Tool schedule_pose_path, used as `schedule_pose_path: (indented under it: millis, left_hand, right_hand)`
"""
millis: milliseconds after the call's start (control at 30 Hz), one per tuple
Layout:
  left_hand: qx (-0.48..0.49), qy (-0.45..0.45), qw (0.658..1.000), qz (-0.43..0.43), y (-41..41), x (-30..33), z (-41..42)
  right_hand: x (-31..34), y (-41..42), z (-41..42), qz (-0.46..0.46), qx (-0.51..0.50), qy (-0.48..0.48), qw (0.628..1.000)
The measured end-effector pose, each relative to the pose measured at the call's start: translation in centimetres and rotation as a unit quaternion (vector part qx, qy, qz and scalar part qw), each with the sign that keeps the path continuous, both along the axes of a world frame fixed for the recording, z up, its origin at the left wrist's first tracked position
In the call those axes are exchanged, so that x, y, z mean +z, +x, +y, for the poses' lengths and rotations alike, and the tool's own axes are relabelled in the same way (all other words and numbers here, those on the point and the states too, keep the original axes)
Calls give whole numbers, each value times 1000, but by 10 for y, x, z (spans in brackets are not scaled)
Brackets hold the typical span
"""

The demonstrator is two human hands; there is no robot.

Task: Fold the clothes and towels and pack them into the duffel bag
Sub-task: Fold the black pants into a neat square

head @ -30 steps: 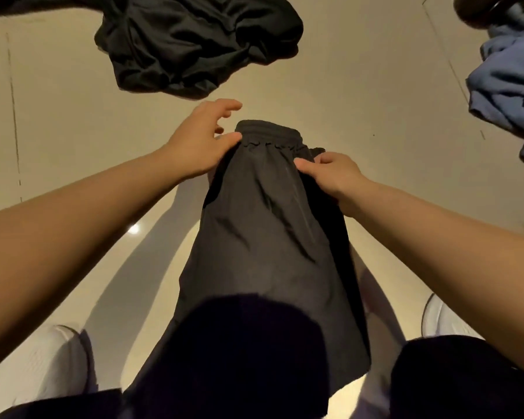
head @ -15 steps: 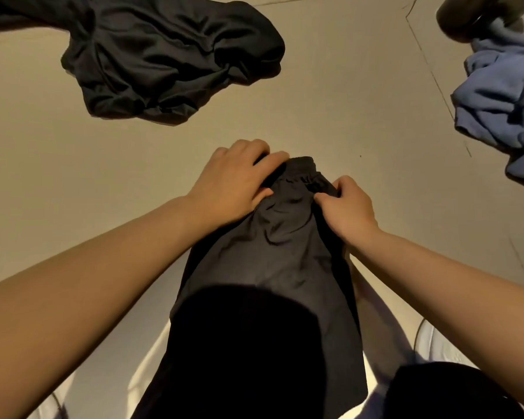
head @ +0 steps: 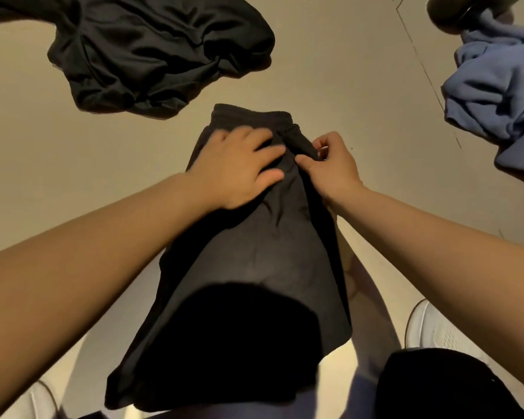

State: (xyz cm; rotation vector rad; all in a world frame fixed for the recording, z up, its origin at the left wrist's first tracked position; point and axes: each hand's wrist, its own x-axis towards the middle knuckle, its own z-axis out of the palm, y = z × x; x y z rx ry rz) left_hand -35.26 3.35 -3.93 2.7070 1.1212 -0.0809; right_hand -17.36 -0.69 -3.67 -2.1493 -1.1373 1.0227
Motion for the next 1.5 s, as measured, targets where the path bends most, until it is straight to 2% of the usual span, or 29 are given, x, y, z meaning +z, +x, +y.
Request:
schedule_pose_path:
  millis: [67,133,200,300,367,467,567,667,733,867,967,1033,1133,1200,1267,1333,1400,1433,1500]
  left_hand:
    - [-1,-89,993,73,-6,-16,-15]
    - [-23,-106,988,108,-11,-25,-18]
    - [-25,-132,988,81,-11,-22,-15]
    - [-10,-175,984,28,-11,-13,-9]
    - [-12,-161,986,32,-11,-9,-9]
    - [1,-131,990,49,-2,-8,-15]
    - [53,-148,987,20,15,-5,-17]
    - [106,-125,986,-16,30,-4,-13]
    - [97,-109,989,18,40,-6,-13]
    - [30,-104,987,118,47,-21,-17]
    - [17,-100,983,155,45,-25,-12]
    - [21,-97,984,150,45,-19,-12]
    - [17,-23,999,41,34,-5,-40]
    - [-14,36,997,-59,9,1,-77]
    - [-77,58,990,-99,-31,2,-122]
    - [-143,60,986,-63,-79,-5,-165]
    - [-178,39,983,8,-125,-13,-194]
    - [-170,19,984,40,-145,-18,-203]
    - [-121,-20,990,65,-171,-25,-214]
  right_hand:
    - [7,2,-20,66,-5,-27,997]
    - [6,6,-51,83,20,-77,993]
    - [6,9,-84,69,61,-122,988]
    - [3,16,-121,-6,116,-162,980]
    - [2,19,-134,-39,118,-169,978]
    - [4,17,-143,29,60,-149,987]
    - [9,15,-156,104,16,-138,985]
    - [7,13,-177,151,13,-190,970]
    - [1,16,-184,117,35,-221,967]
    - [-3,22,-185,-76,159,-233,956]
    - [-2,23,-187,-158,223,-210,939]
    - [0,23,-189,-166,236,-205,935]
    - [7,26,-192,-140,242,-169,945]
    - [13,27,-194,-138,283,-91,945]
    - [15,24,-196,-146,361,-3,921]
    - [11,19,-200,-154,460,25,874]
    - [3,15,-204,-188,520,-16,833]
    - [0,15,-205,-210,530,-23,821]
    - [-2,18,-203,-232,515,-17,825]
